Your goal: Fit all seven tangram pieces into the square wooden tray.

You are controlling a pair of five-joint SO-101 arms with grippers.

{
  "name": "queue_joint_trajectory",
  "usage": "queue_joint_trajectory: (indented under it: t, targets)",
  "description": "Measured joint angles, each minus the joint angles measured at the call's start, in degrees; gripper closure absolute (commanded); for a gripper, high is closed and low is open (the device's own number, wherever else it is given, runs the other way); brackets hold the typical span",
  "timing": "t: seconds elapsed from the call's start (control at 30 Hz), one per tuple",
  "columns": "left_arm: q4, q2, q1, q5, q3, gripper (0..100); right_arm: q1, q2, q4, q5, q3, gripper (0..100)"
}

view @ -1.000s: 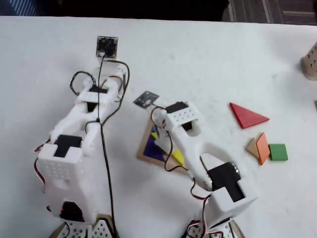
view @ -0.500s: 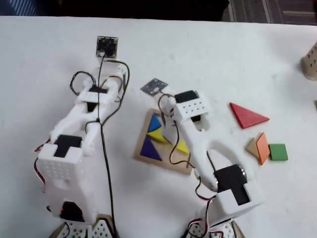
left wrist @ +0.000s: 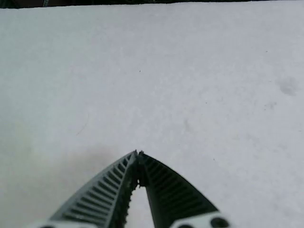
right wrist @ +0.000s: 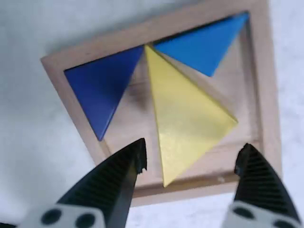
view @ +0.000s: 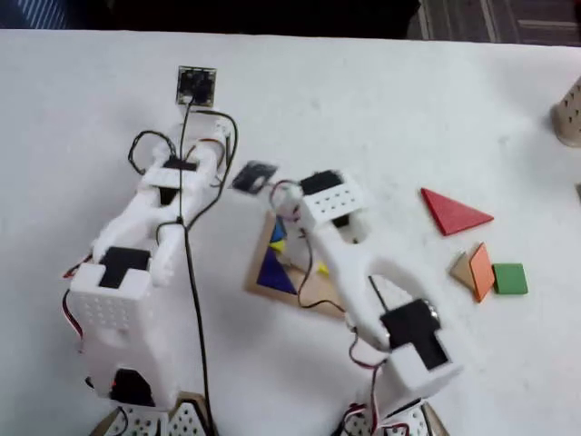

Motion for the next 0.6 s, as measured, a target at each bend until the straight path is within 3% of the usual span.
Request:
queue_joint_trajectory:
  t: [0.23,0.6]
  targets:
    - [0.0,0.0,0.0,0.0,0.0,98,0.3,9.0,-1.2,0.6,-4.8,71.9]
    - [0.0,0.0,0.0,0.0,0.0,98,0.3,10.0,-0.8,0.6,-5.7,76.0]
